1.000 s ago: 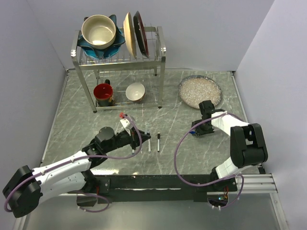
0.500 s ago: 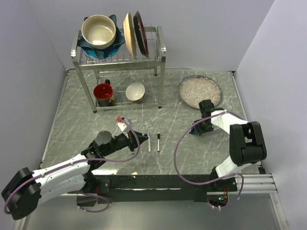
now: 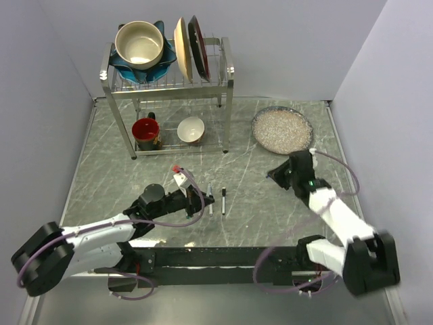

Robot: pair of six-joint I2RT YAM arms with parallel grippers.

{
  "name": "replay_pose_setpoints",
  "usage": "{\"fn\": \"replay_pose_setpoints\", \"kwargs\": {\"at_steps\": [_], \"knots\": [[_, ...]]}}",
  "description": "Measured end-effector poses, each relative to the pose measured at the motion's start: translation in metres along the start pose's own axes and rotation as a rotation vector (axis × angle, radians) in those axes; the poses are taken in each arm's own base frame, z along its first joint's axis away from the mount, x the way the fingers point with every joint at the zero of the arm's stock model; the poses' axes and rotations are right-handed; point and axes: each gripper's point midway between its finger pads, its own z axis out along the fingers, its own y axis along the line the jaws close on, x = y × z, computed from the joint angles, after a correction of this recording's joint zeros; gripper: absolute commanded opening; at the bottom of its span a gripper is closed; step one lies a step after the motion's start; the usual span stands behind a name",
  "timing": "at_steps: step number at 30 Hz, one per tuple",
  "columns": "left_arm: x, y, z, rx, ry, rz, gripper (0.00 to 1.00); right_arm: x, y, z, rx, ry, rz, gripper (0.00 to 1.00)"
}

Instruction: Insert the pens into the pen caps

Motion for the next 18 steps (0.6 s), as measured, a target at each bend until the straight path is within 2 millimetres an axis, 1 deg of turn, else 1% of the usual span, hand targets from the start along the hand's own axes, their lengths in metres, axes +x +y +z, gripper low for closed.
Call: {"fn": "replay_pose_setpoints", "kwargs": {"at_steps": [2,4,6,7,9,11,13,15,18], "knots": [[0.01,-0.002,0.003,0.022,0.03,-0.023,0.01,0.003,0.035,-0.022,-0.241,-0.035,-0.078,0.0],[0.017,-0.004,0.006,0.047,0.055,-0.045,0.01,0.012,0.066,-0.049,-0.46,-0.05,-0.157,0.0],[0.021,-0.008,0.007,0.071,0.065,-0.058,0.01,0.026,0.094,-0.074,-0.625,-0.035,-0.234,0.0],[0.021,-0.011,0.008,0.09,0.067,-0.07,0.01,0.035,0.109,-0.089,-0.714,-0.025,-0.28,0.0],[0.021,-0.016,0.009,0.121,0.065,-0.079,0.01,0.054,0.133,-0.116,-0.874,0.006,-0.356,0.0],[0.021,-0.022,0.01,0.159,0.065,-0.095,0.01,0.07,0.149,-0.141,-1.003,0.03,-0.41,0.0],[0.022,-0.026,0.011,0.182,0.071,-0.112,0.01,0.082,0.16,-0.16,-1.099,0.047,-0.447,0.0],[0.022,-0.029,0.011,0.198,0.074,-0.133,0.01,0.092,0.167,-0.175,-1.179,0.057,-0.482,0.0],[0.018,-0.034,0.011,0.219,0.063,-0.148,0.01,0.1,0.173,-0.191,-1.256,0.059,-0.515,0.0]]}}
